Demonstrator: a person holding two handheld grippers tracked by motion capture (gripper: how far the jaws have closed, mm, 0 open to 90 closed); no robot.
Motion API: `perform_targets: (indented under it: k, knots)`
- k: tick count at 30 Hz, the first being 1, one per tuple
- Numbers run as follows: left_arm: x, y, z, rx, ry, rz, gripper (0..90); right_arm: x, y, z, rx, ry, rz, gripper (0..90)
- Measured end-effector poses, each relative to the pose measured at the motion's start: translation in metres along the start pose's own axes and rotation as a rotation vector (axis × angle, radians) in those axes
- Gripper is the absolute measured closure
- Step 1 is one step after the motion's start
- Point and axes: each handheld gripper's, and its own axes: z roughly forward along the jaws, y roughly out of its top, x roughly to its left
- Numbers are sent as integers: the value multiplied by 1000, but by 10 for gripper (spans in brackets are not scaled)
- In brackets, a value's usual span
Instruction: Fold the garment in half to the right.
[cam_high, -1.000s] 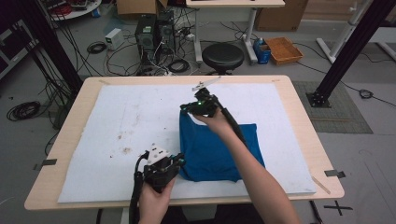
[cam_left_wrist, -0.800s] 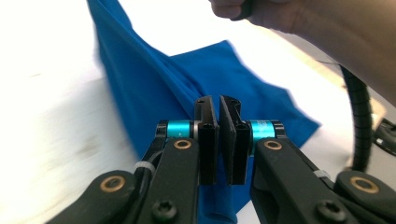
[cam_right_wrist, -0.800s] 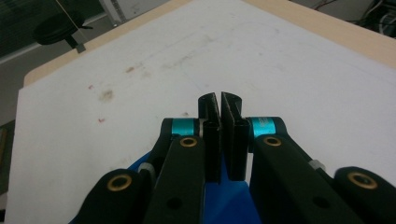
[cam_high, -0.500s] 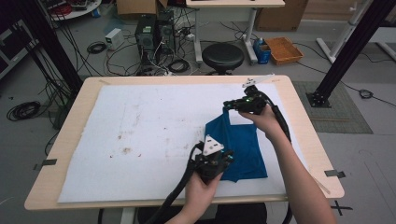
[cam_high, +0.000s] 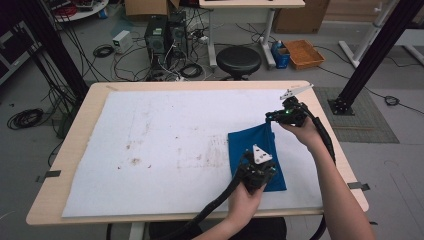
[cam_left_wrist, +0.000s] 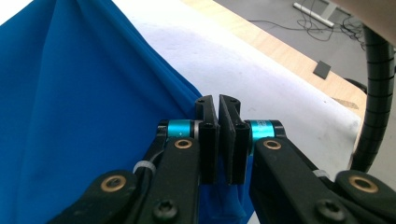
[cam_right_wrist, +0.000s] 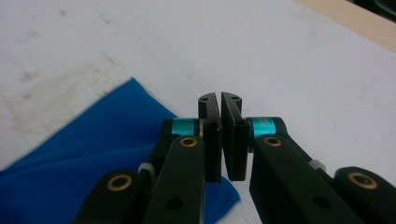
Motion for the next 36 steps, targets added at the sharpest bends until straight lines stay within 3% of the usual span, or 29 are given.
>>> perform_targets:
  k: [5, 9, 12, 16, 21, 24, 28, 32, 36]
  knots:
    - [-5, -3, 16, 24, -19, 7, 856, -3, -8, 2, 76, -66, -31, 877]
    - [-7, -5, 21, 19, -60, 10, 652, -3, -12, 6, 88, -138, -52, 822]
    - [-8, -4, 13, -15, -69, 29, 569, -5, -16, 3, 79, -163, -22, 773]
    - [3, 2, -8, -58, -44, 58, 528, -2, -23, -10, 43, -175, 65, 704]
    - [30, 5, -47, -91, 21, 78, 520, 25, -45, -34, -19, -161, 150, 649]
    - [52, 3, -73, -112, 66, 77, 518, 50, -70, -50, -72, -151, 179, 631]
    - [80, -4, -107, -130, 149, 73, 509, 80, -108, -64, -92, -102, 229, 616]
    - [106, -13, -135, -155, 239, 64, 495, 106, -136, -68, -100, -40, 300, 609]
    - [128, -21, -159, -193, 294, 33, 470, 120, -153, -66, -104, -55, 318, 603]
